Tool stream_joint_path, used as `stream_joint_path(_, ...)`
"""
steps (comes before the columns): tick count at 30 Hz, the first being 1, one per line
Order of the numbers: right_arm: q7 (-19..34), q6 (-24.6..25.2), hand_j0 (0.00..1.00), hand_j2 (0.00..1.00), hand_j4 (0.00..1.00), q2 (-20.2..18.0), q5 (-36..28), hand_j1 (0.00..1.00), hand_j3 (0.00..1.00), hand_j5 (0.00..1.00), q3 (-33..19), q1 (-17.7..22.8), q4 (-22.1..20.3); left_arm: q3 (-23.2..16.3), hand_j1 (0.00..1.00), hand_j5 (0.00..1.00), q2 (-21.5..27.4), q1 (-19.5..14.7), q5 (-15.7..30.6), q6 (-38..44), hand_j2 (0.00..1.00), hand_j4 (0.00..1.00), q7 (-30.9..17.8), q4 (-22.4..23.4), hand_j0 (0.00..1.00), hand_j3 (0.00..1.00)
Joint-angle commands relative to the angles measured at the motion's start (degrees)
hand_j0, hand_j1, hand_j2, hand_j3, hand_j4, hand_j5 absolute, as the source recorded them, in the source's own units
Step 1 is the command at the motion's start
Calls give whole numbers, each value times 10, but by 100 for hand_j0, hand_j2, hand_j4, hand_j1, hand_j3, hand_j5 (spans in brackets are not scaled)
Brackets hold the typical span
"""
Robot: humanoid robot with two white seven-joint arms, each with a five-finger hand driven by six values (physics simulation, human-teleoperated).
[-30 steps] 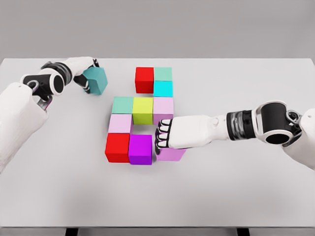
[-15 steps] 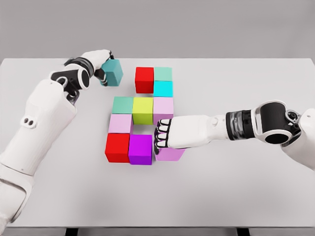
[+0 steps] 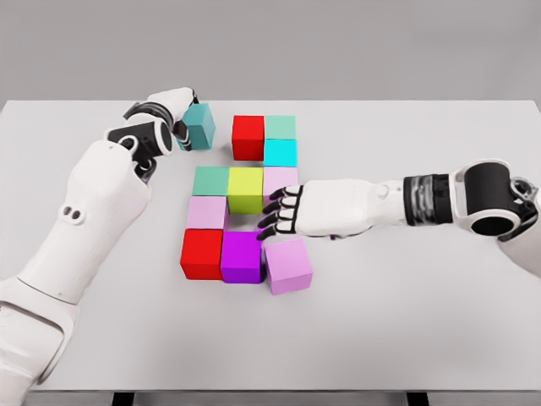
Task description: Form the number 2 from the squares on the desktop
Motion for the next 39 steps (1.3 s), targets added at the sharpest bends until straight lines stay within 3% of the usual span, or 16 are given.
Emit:
stream_joint_path(1, 0, 1, 100, 100, 100, -33, -22, 100, 100, 100, -21, 0, 0, 0, 34, 34, -8, 0, -11, 10, 34, 34, 1, 0, 34, 34)
stream_joint_path(7, 0, 1, 100, 100, 100, -99, -27, 100, 100, 100, -15, -7, -1, -2, 34, 34, -25, 1, -28, 10, 34, 34, 1, 0, 34, 34)
stream_joint_path(11, 0, 1, 100, 100, 100, -112, -27, 100, 100, 100, -13, -8, -2, -2, 34, 34, -32, 5, -40, 10, 34, 34, 1, 0, 34, 34)
stream_joint_path(17, 0, 1, 100, 100, 100, -112, -26, 100, 100, 100, 35, -8, -3, -2, 34, 34, -34, 7, -44, 10, 34, 34, 1, 0, 34, 34)
stream_joint_path(30, 0, 1, 100, 100, 100, -124, -26, 100, 100, 100, 75, 0, -4, 2, 34, 34, -50, -2, -47, 10, 34, 34, 1, 38, 34, 34)
stream_joint_path(39, 0, 1, 98, 98, 98, -139, -26, 98, 98, 98, 76, 15, -4, 3, 34, 34, -54, -10, -48, 10, 34, 34, 1, 56, 34, 34)
